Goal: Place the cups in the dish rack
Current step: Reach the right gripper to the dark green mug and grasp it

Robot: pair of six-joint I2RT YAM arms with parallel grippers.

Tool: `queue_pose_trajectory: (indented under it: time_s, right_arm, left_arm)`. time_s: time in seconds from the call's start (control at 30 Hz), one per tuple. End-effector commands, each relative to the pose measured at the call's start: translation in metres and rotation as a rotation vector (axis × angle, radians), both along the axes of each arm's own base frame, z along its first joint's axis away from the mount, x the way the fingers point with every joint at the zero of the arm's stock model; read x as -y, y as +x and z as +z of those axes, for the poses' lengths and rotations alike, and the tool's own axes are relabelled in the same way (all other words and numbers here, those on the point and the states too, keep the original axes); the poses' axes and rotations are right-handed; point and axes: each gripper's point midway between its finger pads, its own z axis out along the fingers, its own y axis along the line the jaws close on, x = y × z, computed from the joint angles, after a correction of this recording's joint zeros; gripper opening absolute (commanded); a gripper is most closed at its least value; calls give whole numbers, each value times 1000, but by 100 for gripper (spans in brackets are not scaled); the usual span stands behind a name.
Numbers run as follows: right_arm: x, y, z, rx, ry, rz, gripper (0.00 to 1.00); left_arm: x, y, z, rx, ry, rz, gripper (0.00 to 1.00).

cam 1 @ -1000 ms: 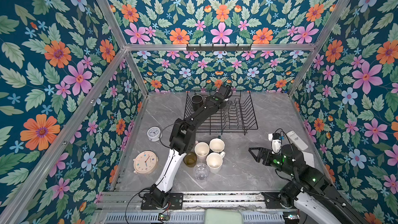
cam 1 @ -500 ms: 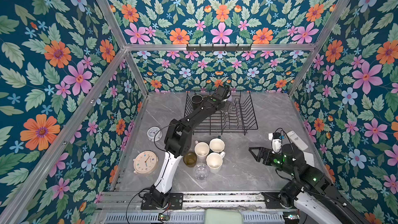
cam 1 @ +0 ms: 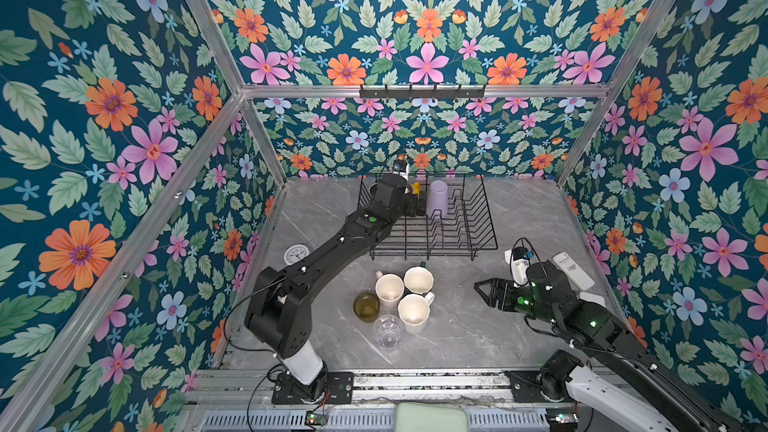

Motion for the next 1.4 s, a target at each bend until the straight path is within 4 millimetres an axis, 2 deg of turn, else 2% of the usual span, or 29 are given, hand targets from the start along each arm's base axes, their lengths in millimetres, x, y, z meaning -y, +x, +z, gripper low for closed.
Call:
queue_pose_trajectory:
  time_s: [0.0,0.23,0.33,0.53,0.77,0.93,1.03,1.27,1.37]
  right_arm:
    - [-2,3,2,33,-50,3,76]
    - [-21,4,-5,44,-174,54,76]
    - [-31,7,-5,57,-234,75,76]
    - [-58,18,-4,68,-299,127,74]
    - [-93,33,-10,58,-348,200,65]
    - [-111,44,-25,33,-391,234,61]
    - [-120,47,-36,6,-410,257,56]
    - [-132,54,-58,-21,-458,283,53]
    - [-136,58,-65,-33,-475,291,48]
  left_arm:
    - [-23,-9,18,54,-108,63,100]
    - [-84,-46,0,15,-180,169,100]
    - [-104,-58,-11,-7,-204,203,100]
    - [-130,-78,-24,-27,-224,268,100]
    - [-152,-99,-22,3,-253,322,100]
    - [-163,-106,-15,22,-245,349,100]
    - [-167,-109,-14,29,-241,359,100]
    - [-171,-112,-13,34,-243,371,100]
    - [-171,-112,-14,32,-246,370,100]
